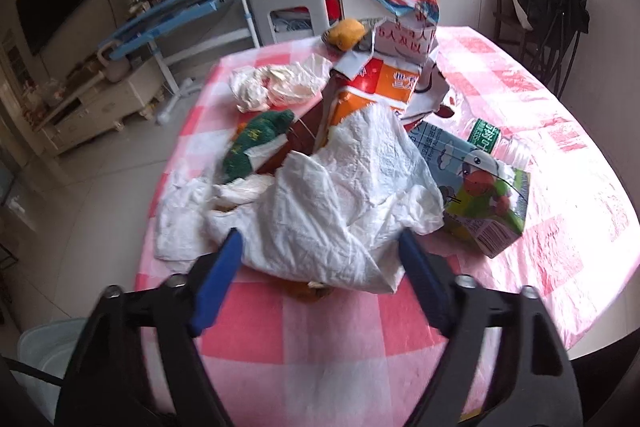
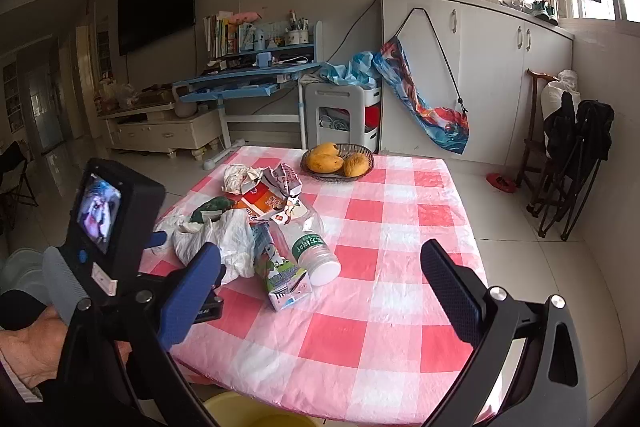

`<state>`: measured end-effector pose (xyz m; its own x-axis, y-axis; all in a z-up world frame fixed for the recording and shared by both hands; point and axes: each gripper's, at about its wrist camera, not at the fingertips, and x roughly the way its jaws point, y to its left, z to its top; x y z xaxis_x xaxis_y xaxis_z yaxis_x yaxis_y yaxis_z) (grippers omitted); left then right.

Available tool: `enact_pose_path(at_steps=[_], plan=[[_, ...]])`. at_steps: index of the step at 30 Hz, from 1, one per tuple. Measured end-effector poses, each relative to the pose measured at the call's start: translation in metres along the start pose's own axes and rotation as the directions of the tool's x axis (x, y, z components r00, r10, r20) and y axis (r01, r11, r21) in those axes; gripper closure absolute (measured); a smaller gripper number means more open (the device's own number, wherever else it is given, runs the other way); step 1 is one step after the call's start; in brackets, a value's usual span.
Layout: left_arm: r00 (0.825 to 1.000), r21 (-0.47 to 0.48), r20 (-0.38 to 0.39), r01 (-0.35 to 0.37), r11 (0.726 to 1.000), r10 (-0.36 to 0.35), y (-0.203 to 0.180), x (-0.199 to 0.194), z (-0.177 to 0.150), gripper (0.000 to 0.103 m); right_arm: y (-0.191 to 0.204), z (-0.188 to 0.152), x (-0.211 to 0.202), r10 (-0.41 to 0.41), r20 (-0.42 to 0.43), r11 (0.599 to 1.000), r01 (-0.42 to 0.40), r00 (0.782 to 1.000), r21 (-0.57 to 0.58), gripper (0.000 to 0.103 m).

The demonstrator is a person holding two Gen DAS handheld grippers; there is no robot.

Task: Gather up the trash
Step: 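Grasp the white plastic bag with the left tool while the right tool approaches the orange snack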

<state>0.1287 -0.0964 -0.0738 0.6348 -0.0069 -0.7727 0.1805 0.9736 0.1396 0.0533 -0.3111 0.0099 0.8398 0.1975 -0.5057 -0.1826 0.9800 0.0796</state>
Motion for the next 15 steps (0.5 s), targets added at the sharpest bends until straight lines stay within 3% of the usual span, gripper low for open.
enact_pose_path(at_steps=[2, 4, 11, 15], plan=[[0.999, -0.029, -0.025, 0.02, 0.999, -0.021, 0.006, 0.007, 0.001, 0.077, 0.001, -0.001, 0.003, 0.0, -0.008, 1.0, -0.001, 1.0, -0.009, 0.007], [0.998, -0.07, -0.017, 0.061, 0.996, -0.062, 0.015, 0.004, 0.002, 0.087, 0.002, -0.001, 0.004, 0.002, -0.012, 1.0, -0.002, 1.0, -0.017, 0.007], [0.988, -0.15, 0.095, 0.132, 0.98, -0.119, 0.052, -0.047, -0.005, 0.095, 0.01, -0.007, 0.012, 0.025, -0.054, 0.999, -0.027, 0.998, -0.041, 0.007], [0.981, -0.189, 0.102, 0.18, 0.965, -0.163, 0.08, -0.071, -0.012, 0.094, 0.022, -0.014, 0.022, 0.063, -0.114, 0.995, -0.072, 0.991, -0.075, 0.007]])
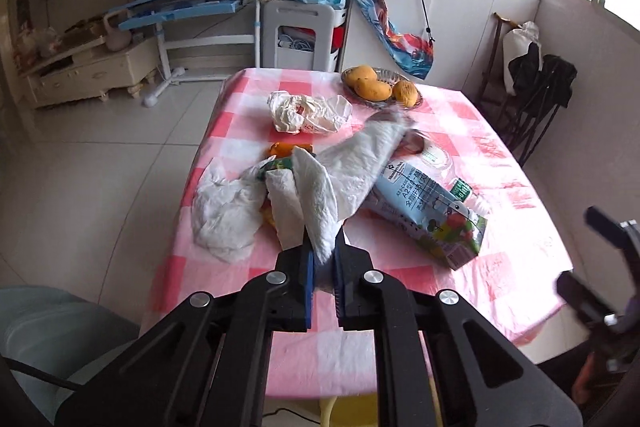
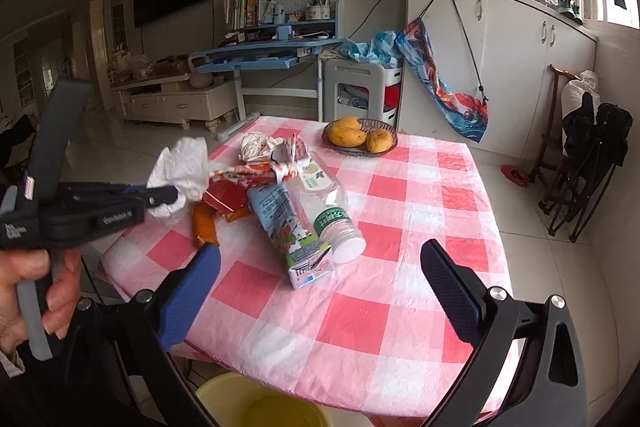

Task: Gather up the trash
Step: 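Grasp the white plastic bag with the left tool while the right tool approaches the orange snack, then grasp the orange stick snack with the right tool and lift it while the left tool holds the bag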

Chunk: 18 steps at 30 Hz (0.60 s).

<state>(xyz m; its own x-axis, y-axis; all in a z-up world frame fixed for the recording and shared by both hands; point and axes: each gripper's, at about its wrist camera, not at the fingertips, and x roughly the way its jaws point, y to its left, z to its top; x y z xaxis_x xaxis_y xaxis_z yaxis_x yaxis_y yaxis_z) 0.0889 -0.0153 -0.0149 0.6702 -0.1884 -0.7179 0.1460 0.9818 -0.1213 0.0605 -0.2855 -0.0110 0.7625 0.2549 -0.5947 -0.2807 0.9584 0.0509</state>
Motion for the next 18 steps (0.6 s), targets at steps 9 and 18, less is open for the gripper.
enact_pose_path(at_steps=[9, 18], plan=[[1.0, -0.106, 0.011, 0.002, 0.994, -0.001, 0.047, -0.018, -0.003, 0.094, 0.037, -0.01, 0.023, 0.098, -0.094, 0.99, -0.107, 0.991, -0.095, 0.007], [0.996, -0.19, 0.085, -0.016, 0.982, 0.033, 0.065, -0.036, 0.0, 0.094, 0.075, 0.003, 0.094, 0.257, -0.225, 0.962, -0.271, 0.94, -0.032, 0.032]])
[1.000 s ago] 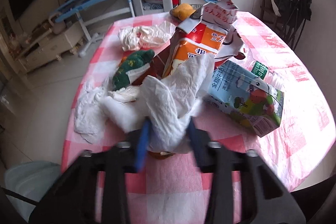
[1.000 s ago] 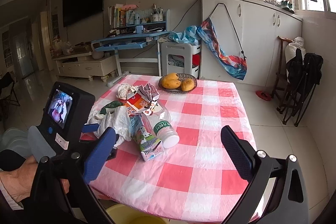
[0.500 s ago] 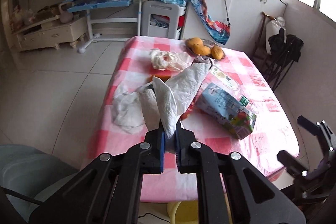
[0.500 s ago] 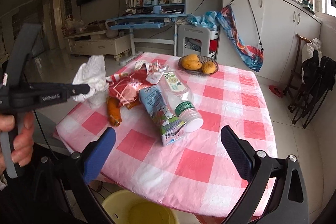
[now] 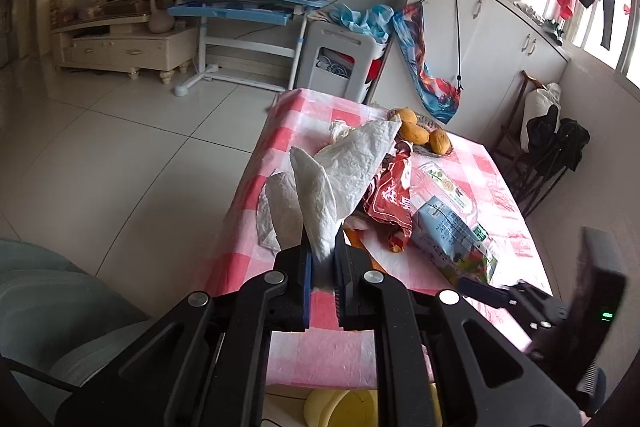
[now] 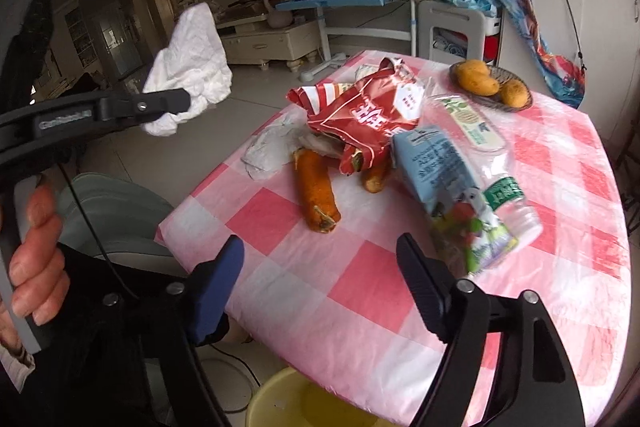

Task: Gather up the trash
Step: 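Grasp the orange stick snack with the right tool and lift it while the left tool holds the bag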

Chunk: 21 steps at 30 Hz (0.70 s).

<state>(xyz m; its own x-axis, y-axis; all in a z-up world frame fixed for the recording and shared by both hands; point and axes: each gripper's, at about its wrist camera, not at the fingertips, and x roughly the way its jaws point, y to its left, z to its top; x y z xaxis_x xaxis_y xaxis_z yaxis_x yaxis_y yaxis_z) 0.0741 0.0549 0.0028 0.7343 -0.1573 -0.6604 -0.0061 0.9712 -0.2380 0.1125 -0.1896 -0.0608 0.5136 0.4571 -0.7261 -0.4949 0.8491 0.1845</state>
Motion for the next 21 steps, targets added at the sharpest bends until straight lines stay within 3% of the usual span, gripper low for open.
enact_pose_path(at_steps=[4, 9, 12, 13, 17, 21], plan=[[1.0, -0.029, -0.017, 0.008, 1.0, -0.008, 0.004, 0.006, 0.0, 0.094, 0.006, 0.01, 0.034, -0.013, -0.046, 1.0, 0.011, 0.999, -0.028, 0.044], [1.0, -0.008, -0.016, 0.013, 1.0, -0.013, -0.002, 0.008, 0.0, 0.094, 0.01, 0.018, 0.055, -0.047, -0.053, 0.998, 0.044, 0.998, -0.054, 0.048], [1.0, 0.01, -0.01, 0.005, 1.0, -0.005, -0.005, 0.009, 0.001, 0.094, 0.008, 0.015, 0.06, -0.045, -0.07, 0.998, 0.041, 0.997, -0.051, 0.073], [1.0, 0.011, -0.01, 0.004, 1.0, -0.004, -0.006, 0.009, 0.002, 0.094, 0.008, 0.013, 0.058, -0.045, -0.064, 0.998, 0.041, 0.997, -0.052, 0.075], [1.0, 0.006, -0.015, 0.008, 1.0, -0.008, -0.006, 0.01, 0.002, 0.094, 0.016, 0.005, 0.047, -0.03, -0.078, 0.997, 0.024, 0.996, -0.071, 0.079], [1.0, 0.016, -0.017, 0.009, 1.0, -0.008, -0.006, 0.011, -0.001, 0.094, 0.019, -0.008, 0.022, 0.045, -0.089, 0.999, -0.047, 0.995, -0.017, 0.08]])
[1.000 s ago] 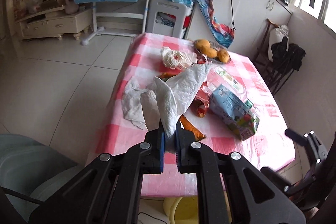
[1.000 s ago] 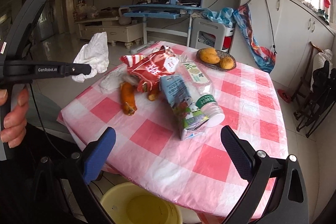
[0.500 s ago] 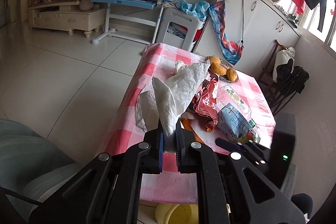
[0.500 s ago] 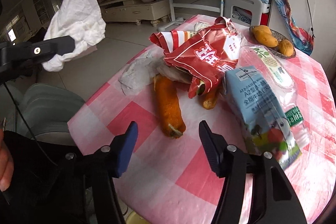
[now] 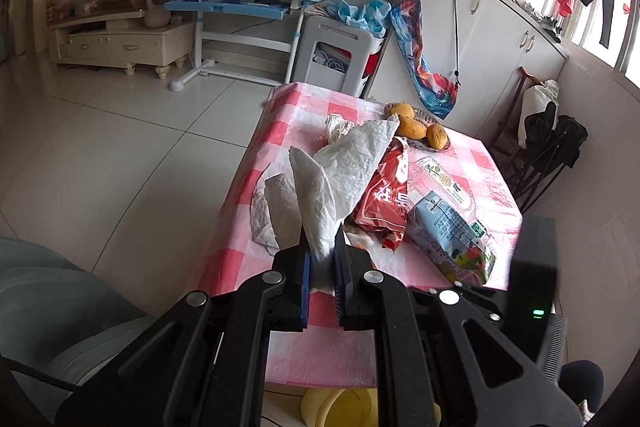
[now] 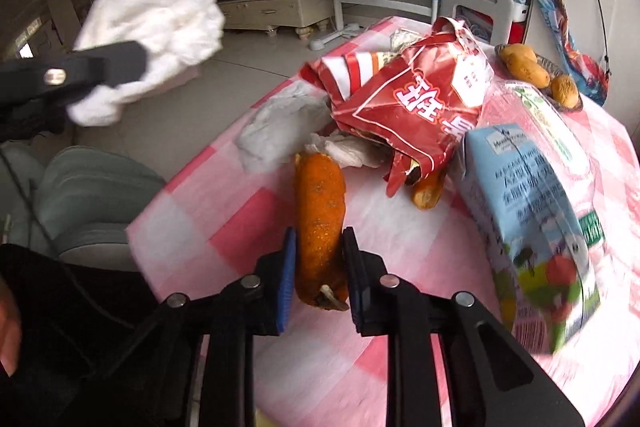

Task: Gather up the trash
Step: 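Grasp the orange stick snack with the right tool and lift it while the left tool holds the bag, then lower the bag and snack over the yellow bucket and open both tools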

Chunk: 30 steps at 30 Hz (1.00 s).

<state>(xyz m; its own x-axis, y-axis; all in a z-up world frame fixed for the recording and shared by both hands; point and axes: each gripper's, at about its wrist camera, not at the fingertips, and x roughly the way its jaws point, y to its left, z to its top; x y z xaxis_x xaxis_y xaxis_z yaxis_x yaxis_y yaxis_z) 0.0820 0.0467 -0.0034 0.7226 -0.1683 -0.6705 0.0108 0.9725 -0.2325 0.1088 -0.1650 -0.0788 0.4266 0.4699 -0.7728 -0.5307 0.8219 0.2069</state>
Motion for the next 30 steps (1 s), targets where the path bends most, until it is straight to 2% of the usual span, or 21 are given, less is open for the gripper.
enact_pose_path(at_steps=[4, 12, 18, 22, 27, 30], plan=[[1.0, 0.02, -0.008, 0.005, 1.0, -0.005, -0.005, 0.002, -0.003, 0.094, -0.011, -0.016, -0.024, 0.104, 0.006, 0.984, -0.104, 0.995, 0.143, 0.08], [1.0, 0.069, -0.004, 0.027, 0.997, -0.026, -0.017, -0.002, -0.013, 0.094, -0.03, -0.056, -0.064, 0.174, 0.051, 0.927, -0.181, 0.983, 0.327, 0.08], [0.999, 0.112, -0.005, 0.049, 0.993, -0.049, -0.029, -0.009, -0.025, 0.094, -0.024, -0.074, -0.091, 0.164, 0.063, 0.931, -0.175, 0.984, 0.319, 0.08], [0.998, 0.148, -0.009, 0.063, 0.987, -0.062, -0.039, -0.015, -0.035, 0.094, -0.026, -0.089, -0.099, 0.154, 0.036, 0.94, -0.157, 0.987, 0.303, 0.08], [0.998, 0.171, -0.014, 0.07, 0.983, -0.069, -0.045, -0.021, -0.045, 0.094, -0.027, -0.116, -0.104, 0.154, 0.016, 0.929, -0.15, 0.988, 0.337, 0.08], [0.997, 0.181, -0.02, 0.074, 0.981, -0.071, -0.047, -0.024, -0.052, 0.094, -0.024, -0.127, -0.107, 0.127, -0.012, 0.932, -0.115, 0.992, 0.343, 0.079]])
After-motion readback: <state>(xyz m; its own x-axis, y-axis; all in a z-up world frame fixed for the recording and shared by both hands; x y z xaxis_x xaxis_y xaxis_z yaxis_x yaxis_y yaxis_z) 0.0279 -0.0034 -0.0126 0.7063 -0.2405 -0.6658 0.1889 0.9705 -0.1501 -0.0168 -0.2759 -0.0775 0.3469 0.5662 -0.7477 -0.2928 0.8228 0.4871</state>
